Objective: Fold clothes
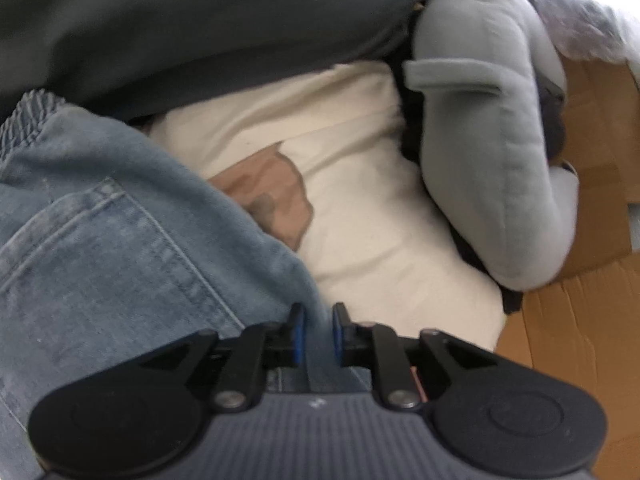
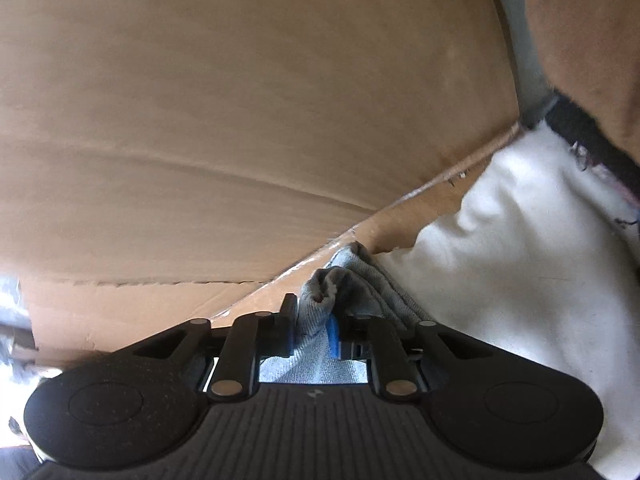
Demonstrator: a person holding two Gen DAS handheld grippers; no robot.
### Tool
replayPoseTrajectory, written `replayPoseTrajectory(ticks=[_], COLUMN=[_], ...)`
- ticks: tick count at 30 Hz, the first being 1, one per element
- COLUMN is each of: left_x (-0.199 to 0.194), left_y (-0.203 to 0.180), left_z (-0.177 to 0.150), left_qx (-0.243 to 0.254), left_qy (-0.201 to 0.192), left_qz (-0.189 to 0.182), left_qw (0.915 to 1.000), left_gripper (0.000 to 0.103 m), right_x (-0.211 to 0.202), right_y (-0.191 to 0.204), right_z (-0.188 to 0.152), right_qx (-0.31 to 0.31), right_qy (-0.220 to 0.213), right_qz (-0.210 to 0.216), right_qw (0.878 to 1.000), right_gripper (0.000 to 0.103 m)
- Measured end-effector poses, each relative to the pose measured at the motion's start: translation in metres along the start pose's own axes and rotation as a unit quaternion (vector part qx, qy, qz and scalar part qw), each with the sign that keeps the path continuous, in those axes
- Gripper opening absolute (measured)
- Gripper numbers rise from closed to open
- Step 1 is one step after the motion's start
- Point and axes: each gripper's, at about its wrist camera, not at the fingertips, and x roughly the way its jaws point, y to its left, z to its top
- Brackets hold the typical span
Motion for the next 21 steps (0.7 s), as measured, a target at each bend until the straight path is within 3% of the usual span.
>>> replayPoseTrajectory(ticks=[3, 9, 12, 17, 19, 21], left_x=[-0.001, -0.003, 0.0, 0.004, 0.007, 0.009], left_y=[0.0, -0.003, -0.011, -0.016, -0.016, -0.019], left_z=[-0.005, -0.017, -0.018, -0.012, -0.011, -0.011], left_qx=[0.012, 0.03, 0.044, 0.061, 0.063, 0.069], left_qy=[0.002, 0.003, 0.002, 0.001, 0.003, 0.007], left_qz=[-0.017, -0.051, -0.051, -0.055, -0.055, -0.048], left_qw=[0.9998, 0.9982, 0.9977, 0.9967, 0.9965, 0.9964], left_gripper=[0.014, 0.014, 0.013, 0.007, 0.007, 0.007], right_x=[-0.013, -0.04, -0.057, -0.102, -0.125, -0.142], right_y=[0.001, 0.001, 0.005, 0.02, 0.0, -0.007], right_z=[-0.009, -0.021, -0.027, -0.048, -0.028, -0.044], right_qx=[-0.012, -0.039, -0.063, -0.155, -0.165, -0.165], right_qy=[-0.022, -0.044, -0.033, 0.004, -0.011, -0.028], right_qz=[0.006, 0.008, -0.005, -0.035, -0.032, -0.033], right_qw=[1.0, 0.998, 0.997, 0.987, 0.986, 0.985], right_gripper=[0.042, 0.042, 0.041, 0.044, 0.049, 0.049])
